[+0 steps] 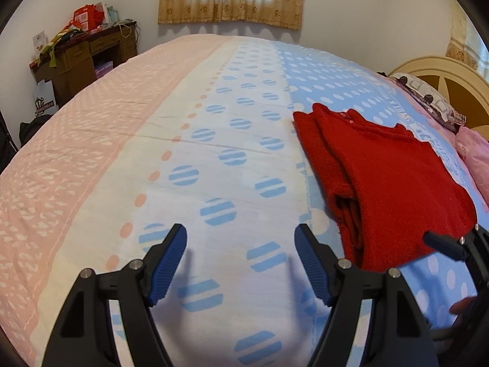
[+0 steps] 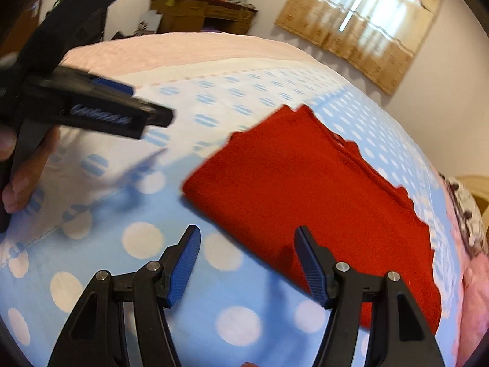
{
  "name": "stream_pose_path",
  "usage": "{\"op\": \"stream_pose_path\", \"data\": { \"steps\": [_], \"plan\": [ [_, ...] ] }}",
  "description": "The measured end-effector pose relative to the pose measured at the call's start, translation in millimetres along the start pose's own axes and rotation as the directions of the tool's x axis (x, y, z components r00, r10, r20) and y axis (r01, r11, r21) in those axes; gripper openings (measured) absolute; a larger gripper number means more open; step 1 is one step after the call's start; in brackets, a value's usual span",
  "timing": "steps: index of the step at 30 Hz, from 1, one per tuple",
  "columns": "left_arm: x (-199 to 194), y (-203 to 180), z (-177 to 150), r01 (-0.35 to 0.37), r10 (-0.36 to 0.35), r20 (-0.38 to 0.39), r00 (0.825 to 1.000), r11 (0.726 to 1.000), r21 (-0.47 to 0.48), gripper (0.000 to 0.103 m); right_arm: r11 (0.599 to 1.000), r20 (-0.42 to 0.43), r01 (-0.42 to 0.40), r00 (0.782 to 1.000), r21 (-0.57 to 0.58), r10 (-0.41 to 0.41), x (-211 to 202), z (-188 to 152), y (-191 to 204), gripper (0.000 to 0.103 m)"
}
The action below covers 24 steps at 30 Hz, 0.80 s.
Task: Fold small clothes
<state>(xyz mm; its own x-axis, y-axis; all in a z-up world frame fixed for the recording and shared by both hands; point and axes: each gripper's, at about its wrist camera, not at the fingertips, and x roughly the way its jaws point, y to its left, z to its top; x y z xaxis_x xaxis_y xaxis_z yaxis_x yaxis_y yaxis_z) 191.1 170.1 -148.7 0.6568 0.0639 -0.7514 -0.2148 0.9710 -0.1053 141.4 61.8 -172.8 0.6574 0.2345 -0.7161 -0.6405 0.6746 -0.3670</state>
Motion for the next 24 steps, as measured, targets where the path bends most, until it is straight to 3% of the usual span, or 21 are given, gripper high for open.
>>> {"op": "stream_pose_path", "data": {
  "steps": [4,8,11,12,24],
  "plan": [
    [4,0,5,-0.016,0.016,-0.008,1.000,1.000,0.017,0.076,0.997,-0.013,0.043,0.999,-0.064,-0.044,12,8,18,0.065],
    [5,-2,10,-0.035,0.035,0.000,0.999,0.998,0.044,0.079,0.995,-0.008,0.077,0.997,-0.058,-0.078,21,15,16,0.064],
    [6,-2,13,-0.046,0.046,0.006,0.999,0.997,0.061,0.086,0.996,-0.019,0.077,0.997,-0.043,-0.078,26,15,12,0.040],
    [7,-2,13,-0.047,0.047,0.006,0.999,0.997,0.069,0.089,0.997,-0.022,0.069,0.997,-0.041,-0.070,28,14,12,0.037],
    [18,-17,38,-0.034,0.031,0.024,0.999,0.990,0.135,0.095,0.997,0.001,0.072,0.997,-0.030,-0.072,26,10,16,0.037]
  ]
}}
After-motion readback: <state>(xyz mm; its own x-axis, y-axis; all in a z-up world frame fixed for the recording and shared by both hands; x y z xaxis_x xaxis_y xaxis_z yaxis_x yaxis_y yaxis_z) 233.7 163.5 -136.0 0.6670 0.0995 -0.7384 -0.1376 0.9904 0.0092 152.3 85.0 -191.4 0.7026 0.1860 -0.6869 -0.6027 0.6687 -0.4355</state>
